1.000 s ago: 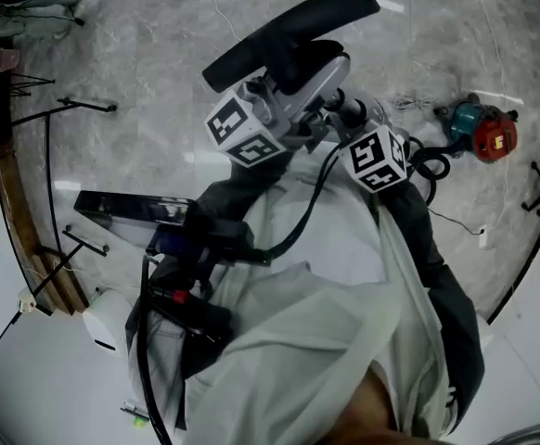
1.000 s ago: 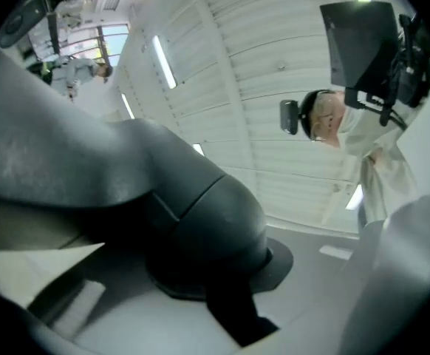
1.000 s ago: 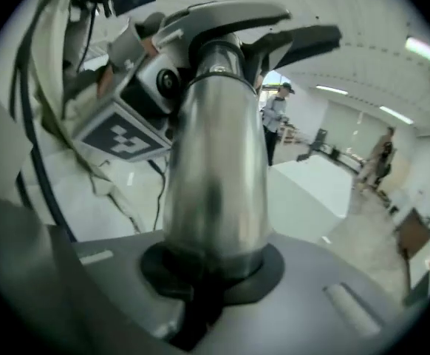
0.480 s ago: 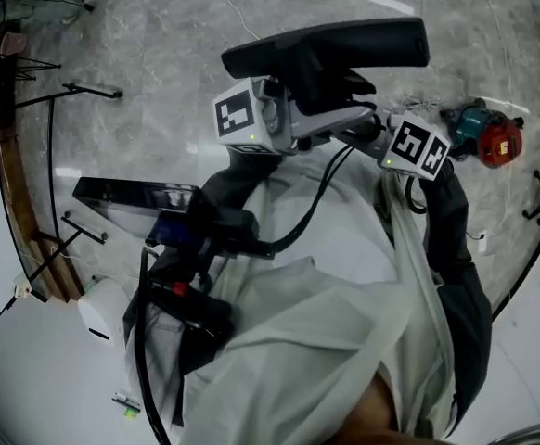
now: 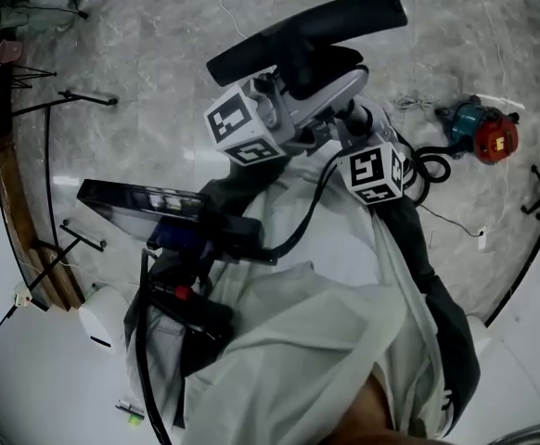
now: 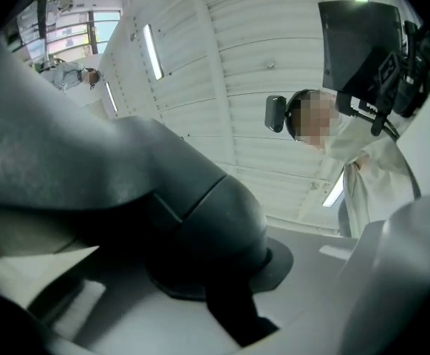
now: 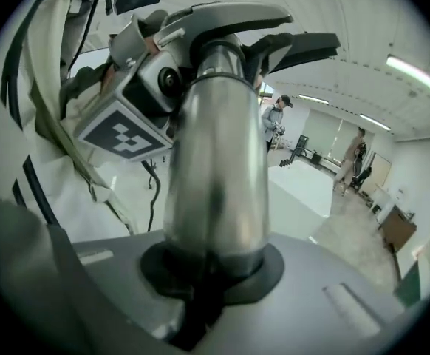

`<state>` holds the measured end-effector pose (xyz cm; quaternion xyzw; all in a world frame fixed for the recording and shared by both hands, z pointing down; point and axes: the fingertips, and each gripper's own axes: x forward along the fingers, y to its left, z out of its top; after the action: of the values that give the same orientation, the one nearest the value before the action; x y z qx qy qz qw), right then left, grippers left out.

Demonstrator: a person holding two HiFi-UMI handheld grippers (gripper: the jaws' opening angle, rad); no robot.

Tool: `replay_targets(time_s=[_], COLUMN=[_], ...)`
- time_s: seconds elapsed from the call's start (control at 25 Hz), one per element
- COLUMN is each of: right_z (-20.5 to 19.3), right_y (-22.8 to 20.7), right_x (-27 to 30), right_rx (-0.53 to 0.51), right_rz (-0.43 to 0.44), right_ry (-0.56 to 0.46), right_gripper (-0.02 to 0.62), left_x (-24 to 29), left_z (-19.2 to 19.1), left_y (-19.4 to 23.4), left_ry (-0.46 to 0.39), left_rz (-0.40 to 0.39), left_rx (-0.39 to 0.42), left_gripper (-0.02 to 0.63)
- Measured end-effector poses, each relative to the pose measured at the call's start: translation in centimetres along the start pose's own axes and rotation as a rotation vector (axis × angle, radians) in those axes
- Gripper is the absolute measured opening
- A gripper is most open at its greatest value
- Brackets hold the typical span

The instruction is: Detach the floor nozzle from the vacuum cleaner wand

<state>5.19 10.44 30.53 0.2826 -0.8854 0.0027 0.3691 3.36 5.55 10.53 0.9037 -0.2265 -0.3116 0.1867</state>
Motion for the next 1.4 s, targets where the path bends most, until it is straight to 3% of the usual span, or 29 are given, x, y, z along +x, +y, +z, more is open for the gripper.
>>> replay_targets(time_s=[0.08, 0.24, 0.32, 0.36, 0.44, 0.56, 0.64, 0.68, 0.76, 0.96, 1.04, 1.08, 1.16, 1.28, 1.36, 1.4], right_z=[0.4, 0.7, 0.7, 0.7, 0.6, 0.7, 0.5, 0.4, 0.3, 0.2, 0.0, -0.1, 0.0, 0.1, 0.2, 0.2], right_y=[1.0, 4.6, 5.3, 5.2, 4.3, 2.2, 1.1, 1.0, 1.6, 5.4, 6.1, 6.1, 5.7, 3.9, 2.9, 2.7], right_x=[-0.3, -3.3, -4.6, -4.7, -3.9, -1.8, -0.8, -0.6, -0.5, -3.7, -4.6, -4.6, -3.7, -1.2, -0.1, 0.1], right_rx=[-0.001, 0.012, 0.036, 0.049, 0.066, 0.079, 0.082, 0.079, 0.068, 0.045, 0.057, 0.064, 0.075, 0.09, 0.094, 0.095], right_rz=[0.107, 0.596, 0.755, 0.764, 0.647, 0.286, 0.114, 0.094, 0.168, 0.669, 0.795, 0.81, 0.738, 0.444, 0.256, 0.203], right_ry=[-0.022, -0.08, -0.08, -0.077, -0.067, -0.055, -0.049, -0.044, -0.039, -0.074, -0.072, -0.072, -0.07, -0.065, -0.065, -0.065], right_gripper=[0.04, 0.041, 0.041, 0.04, 0.038, 0.037, 0.037, 0.037, 0.037, 0.038, 0.04, 0.038, 0.038, 0.037, 0.037, 0.037], left_x=[0.0, 0.2, 0.6, 0.9, 1.4, 1.5, 1.5, 1.4, 1.1, 0.4, 0.3, 0.4, 0.5, 0.6, 0.5, 0.4], left_z=[0.3, 0.1, -0.1, -0.1, 0.1, 0.3, 0.1, 0.0, 0.1, 0.0, -0.3, -0.2, -0.1, 0.1, 0.1, 0.1], left_y=[-0.9, -5.0, -5.5, -5.1, -4.1, -3.0, -2.0, -1.5, -1.2, -5.2, -5.4, -5.0, -4.0, -2.1, -1.5, -1.5], left_ry=[0.012, 0.037, 0.043, 0.037, 0.017, 0.03, 0.05, 0.054, 0.048, 0.052, 0.047, 0.037, 0.018, 0.031, 0.047, 0.053], left_rz=[-0.078, -0.369, -0.408, -0.39, -0.325, -0.233, -0.156, -0.124, -0.129, -0.413, -0.43, -0.411, -0.344, -0.216, -0.176, -0.172], left_rx=[0.004, 0.013, -0.008, -0.015, -0.021, -0.014, -0.013, -0.016, -0.023, -0.034, -0.046, -0.043, -0.035, -0.029, -0.021, -0.018], left_gripper=[0.071, 0.072, 0.072, 0.072, 0.072, 0.072, 0.072, 0.072, 0.072, 0.071, 0.071, 0.071, 0.072, 0.072, 0.072, 0.072])
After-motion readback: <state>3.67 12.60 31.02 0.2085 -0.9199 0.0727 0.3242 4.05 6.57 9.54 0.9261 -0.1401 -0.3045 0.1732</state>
